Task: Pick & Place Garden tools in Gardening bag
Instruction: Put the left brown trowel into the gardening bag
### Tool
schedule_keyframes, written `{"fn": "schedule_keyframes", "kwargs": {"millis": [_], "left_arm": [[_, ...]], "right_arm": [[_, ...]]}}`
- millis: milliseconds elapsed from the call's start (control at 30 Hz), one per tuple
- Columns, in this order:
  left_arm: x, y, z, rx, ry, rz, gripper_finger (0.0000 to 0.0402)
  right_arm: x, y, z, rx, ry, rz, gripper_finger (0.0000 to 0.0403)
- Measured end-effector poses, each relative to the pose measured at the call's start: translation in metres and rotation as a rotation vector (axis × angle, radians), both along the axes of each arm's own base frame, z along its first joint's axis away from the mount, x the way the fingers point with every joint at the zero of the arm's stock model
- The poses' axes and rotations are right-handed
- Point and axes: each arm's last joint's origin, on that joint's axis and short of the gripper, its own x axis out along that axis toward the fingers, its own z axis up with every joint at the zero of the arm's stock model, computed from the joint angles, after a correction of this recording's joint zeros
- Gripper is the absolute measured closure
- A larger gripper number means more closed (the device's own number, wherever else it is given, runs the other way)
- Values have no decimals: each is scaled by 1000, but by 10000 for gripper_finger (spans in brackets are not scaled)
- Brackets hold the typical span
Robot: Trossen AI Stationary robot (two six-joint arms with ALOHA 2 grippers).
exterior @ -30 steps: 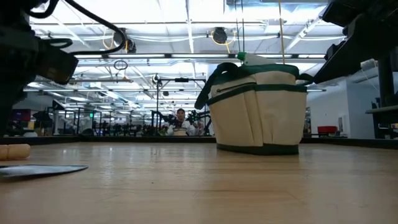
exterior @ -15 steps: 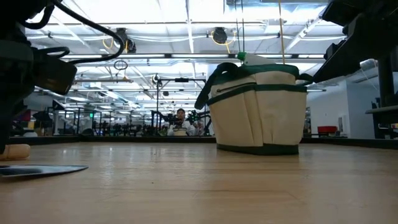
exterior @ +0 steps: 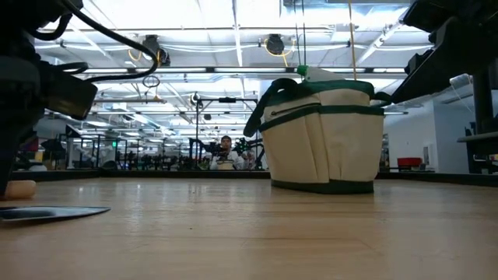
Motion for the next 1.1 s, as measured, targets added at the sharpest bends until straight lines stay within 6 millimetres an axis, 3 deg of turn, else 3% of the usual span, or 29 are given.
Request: {"fn": "schedule_keyframes", "kwargs": {"millis": [100, 367, 733, 1100], "left_arm": [[1, 3, 0, -7, 6, 14, 342], [18, 11, 14, 25, -85, 1, 342], [72, 21, 85, 173, -409, -227, 335], [109, 57, 155, 457, -644, -587, 332]], "right_arm": [[0, 0, 0, -11, 1, 8, 220], [0, 0, 0, -15, 0, 8, 220], [0, 0, 0, -19, 0, 11, 220], [1, -1, 1, -53, -3, 33, 220]]}}
